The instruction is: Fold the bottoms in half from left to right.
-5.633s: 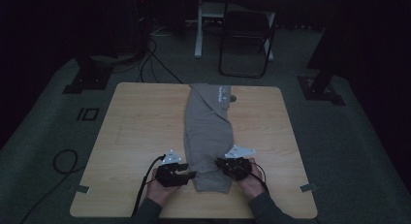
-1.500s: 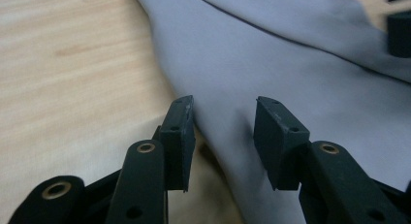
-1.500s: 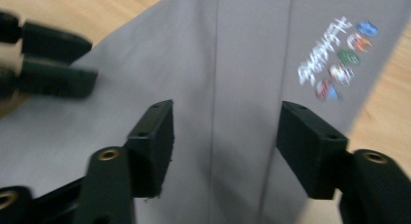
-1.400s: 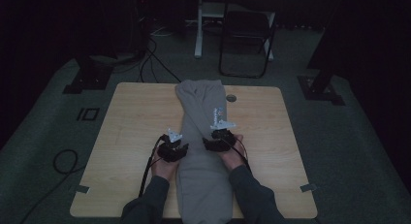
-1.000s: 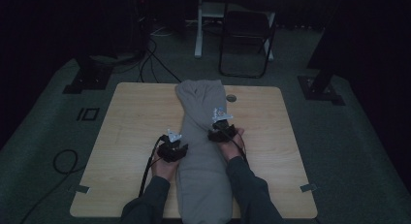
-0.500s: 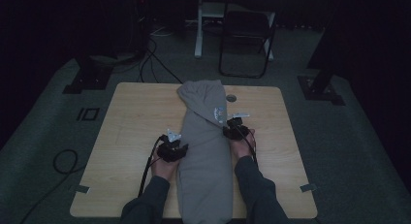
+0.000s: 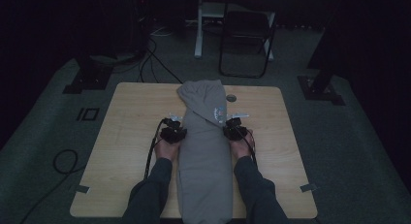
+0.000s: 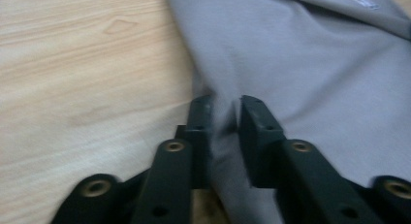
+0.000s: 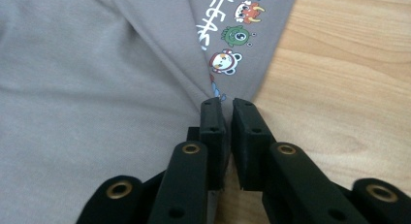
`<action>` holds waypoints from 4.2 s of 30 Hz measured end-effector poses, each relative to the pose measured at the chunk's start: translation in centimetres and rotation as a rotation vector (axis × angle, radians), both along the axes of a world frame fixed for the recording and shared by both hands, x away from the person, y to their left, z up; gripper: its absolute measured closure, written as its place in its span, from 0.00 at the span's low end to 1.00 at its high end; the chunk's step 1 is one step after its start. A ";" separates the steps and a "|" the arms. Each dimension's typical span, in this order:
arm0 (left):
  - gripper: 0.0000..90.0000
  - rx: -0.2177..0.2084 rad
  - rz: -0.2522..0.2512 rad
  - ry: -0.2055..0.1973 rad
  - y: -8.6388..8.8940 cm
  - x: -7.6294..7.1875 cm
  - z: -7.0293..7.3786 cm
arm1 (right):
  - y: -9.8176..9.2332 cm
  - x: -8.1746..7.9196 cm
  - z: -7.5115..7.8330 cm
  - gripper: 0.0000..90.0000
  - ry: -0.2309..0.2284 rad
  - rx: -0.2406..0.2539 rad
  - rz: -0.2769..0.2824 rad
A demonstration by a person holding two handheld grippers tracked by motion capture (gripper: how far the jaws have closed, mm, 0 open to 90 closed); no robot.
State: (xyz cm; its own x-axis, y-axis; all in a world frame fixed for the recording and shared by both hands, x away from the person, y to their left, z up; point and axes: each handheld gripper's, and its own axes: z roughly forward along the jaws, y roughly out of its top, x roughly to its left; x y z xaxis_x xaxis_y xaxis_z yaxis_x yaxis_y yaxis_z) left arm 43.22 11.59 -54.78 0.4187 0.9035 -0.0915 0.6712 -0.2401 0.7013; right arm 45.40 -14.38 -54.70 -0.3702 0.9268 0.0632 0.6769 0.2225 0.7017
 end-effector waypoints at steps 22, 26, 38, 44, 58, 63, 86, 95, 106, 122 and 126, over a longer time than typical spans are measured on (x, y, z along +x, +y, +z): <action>0.67 -0.073 -0.078 -0.027 2.9 -13.2 -0.7 | -0.5 -11.9 0.0 0.91 0.014 -0.005 0.189; 0.62 -0.074 -0.083 -0.041 2.6 -11.7 -0.3 | 0.4 -11.4 0.3 0.69 -0.031 -0.026 0.217; 0.78 -0.029 -0.082 -0.048 2.0 -10.3 -0.6 | 9.5 -5.5 2.0 0.68 -0.107 -0.047 0.351; 0.81 -0.028 -0.076 -0.058 1.7 -10.5 -0.7 | 11.5 -3.6 0.5 0.73 -0.023 -0.110 0.340; 0.82 -0.026 -0.069 -0.060 1.6 -10.7 -0.7 | 0.6 0.3 1.0 0.97 -0.009 -0.056 0.030; 0.74 -0.046 -0.080 -0.032 1.8 -10.4 -0.5 | -0.6 -0.1 0.7 0.85 -0.013 -0.003 0.021; 0.90 0.058 -0.079 -0.036 -1.4 -4.0 0.0 | 2.1 -0.4 0.0 0.96 -0.035 -0.051 0.076; 0.90 0.039 -0.114 -0.040 -0.4 -8.8 -0.2 | 1.8 -3.8 -0.2 0.89 -0.029 -0.019 0.169; 0.74 -0.047 -0.107 -0.056 1.7 -10.7 1.1 | 2.0 -7.6 0.1 0.90 0.000 -0.030 0.263; 0.70 0.025 -0.010 -0.006 1.0 -4.1 0.4 | 2.2 -7.1 0.0 0.90 0.005 -0.016 0.260; 0.85 -0.011 -0.005 -0.040 0.2 -2.9 1.7 | 2.2 -7.1 0.1 0.88 0.013 -0.016 0.264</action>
